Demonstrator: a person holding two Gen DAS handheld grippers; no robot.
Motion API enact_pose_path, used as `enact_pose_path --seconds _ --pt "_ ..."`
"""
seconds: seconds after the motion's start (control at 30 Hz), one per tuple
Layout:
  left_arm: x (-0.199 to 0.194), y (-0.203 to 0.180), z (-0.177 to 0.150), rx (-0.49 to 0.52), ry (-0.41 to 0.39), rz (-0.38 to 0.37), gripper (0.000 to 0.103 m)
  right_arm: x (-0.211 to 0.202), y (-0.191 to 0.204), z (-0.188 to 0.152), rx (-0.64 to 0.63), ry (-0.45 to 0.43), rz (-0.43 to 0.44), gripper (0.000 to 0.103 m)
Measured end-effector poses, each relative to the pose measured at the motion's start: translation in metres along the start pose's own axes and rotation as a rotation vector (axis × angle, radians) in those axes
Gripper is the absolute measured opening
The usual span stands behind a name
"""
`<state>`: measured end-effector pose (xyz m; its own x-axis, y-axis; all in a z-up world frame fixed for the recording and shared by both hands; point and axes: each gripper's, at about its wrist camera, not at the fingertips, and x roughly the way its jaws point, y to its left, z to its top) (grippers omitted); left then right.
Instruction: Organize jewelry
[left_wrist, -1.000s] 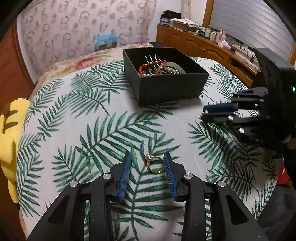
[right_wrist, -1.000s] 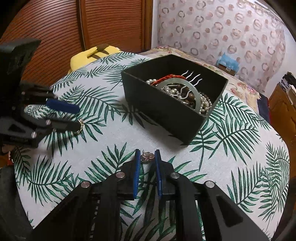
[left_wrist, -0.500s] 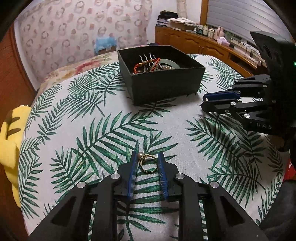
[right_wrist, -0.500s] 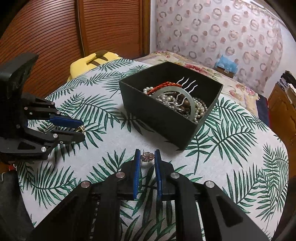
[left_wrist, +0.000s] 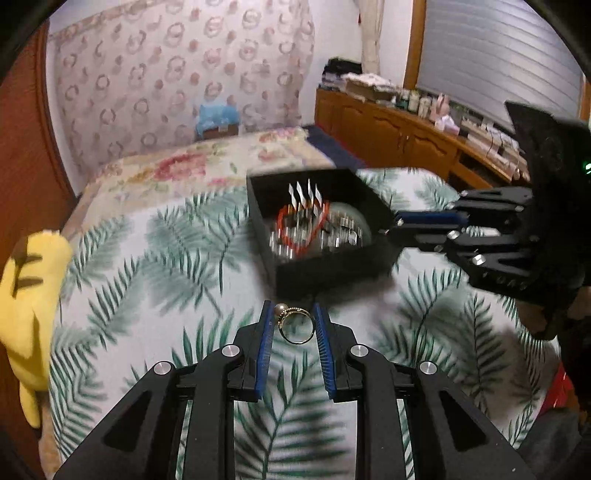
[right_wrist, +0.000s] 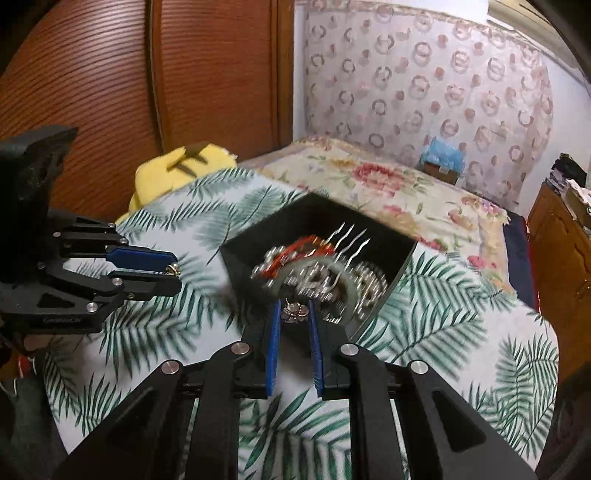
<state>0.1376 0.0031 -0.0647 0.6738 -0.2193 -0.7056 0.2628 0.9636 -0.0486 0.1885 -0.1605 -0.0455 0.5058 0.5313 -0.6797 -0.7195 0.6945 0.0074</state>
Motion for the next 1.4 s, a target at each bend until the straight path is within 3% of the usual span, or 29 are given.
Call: enact_pose_path --seconds 0.27,0.33,0.4,0.83,0.93,1.0,1.03,1.07,1.13,1.2,1.27,1.4 --pt "0.005 -0.002 0.038 0.034 -0.064 -0.002 0.021 0.008 -0.021 0.016 0.041 -0.027 -0.019 0.017" --pt "0.009 -0.002 0.044 0.035 -0.068 -0.008 0.021 0.010 -0.023 0.017 0.048 -0.028 -0.025 0.022" --pt "0.014 -0.002 0.048 0.036 -0.065 -0.015 0.021 0.011 -0.025 0.017 0.054 -0.030 -0.032 0.027" --pt "0.035 -0.006 0.059 0.032 -0.059 -0.007 0.024 -0.018 -0.029 -0.003 0.115 -0.042 -0.077 0.027" --pt "0.030 -0.007 0.056 0.022 -0.068 0.000 0.042 -0.028 -0.027 -0.010 0.127 -0.052 -0.095 0.027" --pt "0.026 -0.008 0.054 0.016 -0.072 0.002 0.045 -0.035 -0.025 -0.015 0.135 -0.059 -0.106 0.027" --pt "0.025 -0.009 0.052 0.009 -0.070 0.004 0.052 -0.038 -0.025 -0.016 0.138 -0.062 -0.111 0.027" --pt "0.022 -0.010 0.051 0.003 -0.071 0.010 0.068 -0.041 -0.024 -0.018 0.142 -0.066 -0.117 0.027" --pt "0.014 -0.011 0.047 -0.006 -0.089 0.035 0.083 -0.047 -0.021 -0.022 0.153 -0.074 -0.129 0.027" --pt "0.005 -0.013 0.042 -0.018 -0.100 0.046 0.087 -0.055 -0.019 -0.025 0.177 -0.082 -0.140 0.034" --pt "-0.003 -0.014 0.037 -0.028 -0.106 0.070 0.095 -0.066 -0.016 -0.029 0.201 -0.104 -0.172 0.060" --pt "-0.024 -0.020 0.023 -0.043 -0.120 0.131 0.095 -0.085 -0.010 -0.033 0.231 -0.146 -0.245 0.081"
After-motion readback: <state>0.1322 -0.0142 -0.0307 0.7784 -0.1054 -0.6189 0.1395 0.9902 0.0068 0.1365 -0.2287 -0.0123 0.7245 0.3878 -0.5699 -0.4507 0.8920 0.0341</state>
